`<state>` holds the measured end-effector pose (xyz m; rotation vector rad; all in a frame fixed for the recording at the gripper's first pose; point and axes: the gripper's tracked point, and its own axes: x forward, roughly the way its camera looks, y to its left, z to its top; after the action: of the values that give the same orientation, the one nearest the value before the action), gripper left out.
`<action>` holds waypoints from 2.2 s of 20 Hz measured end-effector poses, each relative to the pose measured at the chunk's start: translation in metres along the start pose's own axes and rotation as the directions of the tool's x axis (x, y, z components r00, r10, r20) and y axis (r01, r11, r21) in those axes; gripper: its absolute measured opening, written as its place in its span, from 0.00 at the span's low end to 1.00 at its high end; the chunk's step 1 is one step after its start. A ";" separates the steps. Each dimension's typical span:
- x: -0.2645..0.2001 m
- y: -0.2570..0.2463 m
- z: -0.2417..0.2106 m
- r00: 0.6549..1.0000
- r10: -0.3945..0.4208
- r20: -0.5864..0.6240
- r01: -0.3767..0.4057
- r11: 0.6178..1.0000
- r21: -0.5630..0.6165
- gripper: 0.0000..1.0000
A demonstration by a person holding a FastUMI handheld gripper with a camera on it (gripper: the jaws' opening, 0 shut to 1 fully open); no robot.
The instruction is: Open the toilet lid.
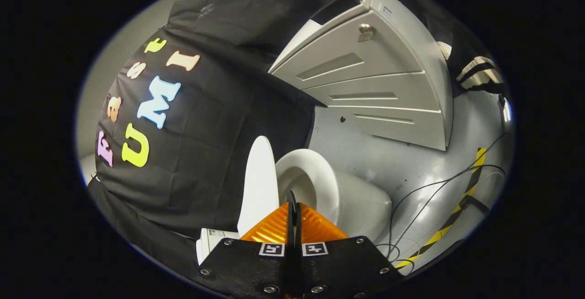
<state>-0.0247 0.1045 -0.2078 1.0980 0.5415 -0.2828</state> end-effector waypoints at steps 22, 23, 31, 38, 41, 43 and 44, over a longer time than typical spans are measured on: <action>-0.048 0.108 -0.002 0.995 0.098 0.035 -0.087 0.968 -0.237 0.00; -0.050 0.113 -0.003 0.994 0.101 0.038 -0.088 0.963 -0.256 0.00; -0.059 0.137 -0.010 0.992 0.117 0.051 -0.093 0.936 -0.340 0.00; -0.071 0.165 -0.019 0.989 0.126 0.076 -0.076 0.880 -0.468 0.00; -0.075 0.176 -0.023 0.988 0.129 0.088 -0.064 0.849 -0.525 0.00; -0.077 0.183 -0.026 0.986 0.135 0.096 -0.062 0.838 -0.543 0.00; -0.079 0.187 -0.028 0.985 0.140 0.099 -0.063 0.834 -0.548 0.00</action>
<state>-0.0093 0.2077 -0.0315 0.5425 0.4024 -0.0949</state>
